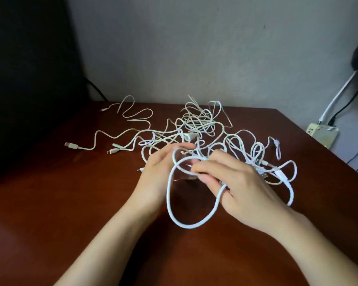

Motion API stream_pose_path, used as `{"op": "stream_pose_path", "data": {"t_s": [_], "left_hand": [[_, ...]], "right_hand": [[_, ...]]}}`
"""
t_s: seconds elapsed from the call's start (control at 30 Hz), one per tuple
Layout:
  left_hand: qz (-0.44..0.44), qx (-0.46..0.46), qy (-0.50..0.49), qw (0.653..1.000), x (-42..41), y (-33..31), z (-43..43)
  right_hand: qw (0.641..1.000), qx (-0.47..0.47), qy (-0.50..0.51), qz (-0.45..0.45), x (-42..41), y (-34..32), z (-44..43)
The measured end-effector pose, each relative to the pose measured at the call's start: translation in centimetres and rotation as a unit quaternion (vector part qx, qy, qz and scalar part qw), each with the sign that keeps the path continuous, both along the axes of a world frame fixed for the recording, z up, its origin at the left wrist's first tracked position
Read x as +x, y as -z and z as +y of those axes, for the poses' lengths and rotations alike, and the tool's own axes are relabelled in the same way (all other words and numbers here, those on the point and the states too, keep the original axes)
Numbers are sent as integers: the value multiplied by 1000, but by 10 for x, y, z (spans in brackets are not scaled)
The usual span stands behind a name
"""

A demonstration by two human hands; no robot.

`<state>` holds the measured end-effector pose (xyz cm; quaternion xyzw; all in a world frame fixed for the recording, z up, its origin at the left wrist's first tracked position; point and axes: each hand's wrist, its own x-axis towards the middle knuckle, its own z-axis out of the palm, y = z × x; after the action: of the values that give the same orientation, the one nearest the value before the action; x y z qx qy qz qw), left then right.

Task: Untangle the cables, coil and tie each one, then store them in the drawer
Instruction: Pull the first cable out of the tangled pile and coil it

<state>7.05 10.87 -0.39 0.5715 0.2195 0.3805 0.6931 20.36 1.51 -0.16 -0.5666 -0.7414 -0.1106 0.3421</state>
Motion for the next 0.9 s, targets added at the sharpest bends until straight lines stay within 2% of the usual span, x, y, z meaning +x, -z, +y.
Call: {"op": "stream_pose_path", "data": {"t_s": [0.1, 0.2, 0.33, 0.5, 0.63, 0.77, 0.9], "left_hand": [[-17, -47, 15, 999, -4, -6, 4], [-49, -54, 19, 997, -6, -10, 8], [-102, -36, -4, 994, -10, -13, 12], [-157, 1, -40, 987, -15, -12, 22], [-200, 27, -19, 979, -18, -14, 25], [-170, 83, 35, 981, -16, -14, 15], [-91, 170, 65, 979, -9, -11, 3]], "right_hand": [[998, 30, 11, -54, 0, -1, 0], [997, 30, 13, -70, 4, -1, 0], [999, 38, 19, -3, 9, -3, -2], [986, 107, 112, 64, 19, 1, 3], [974, 132, 141, 116, 22, 1, 6], [974, 163, 104, 121, 18, 0, 4], [977, 167, 80, 102, 10, 1, 2]]}}
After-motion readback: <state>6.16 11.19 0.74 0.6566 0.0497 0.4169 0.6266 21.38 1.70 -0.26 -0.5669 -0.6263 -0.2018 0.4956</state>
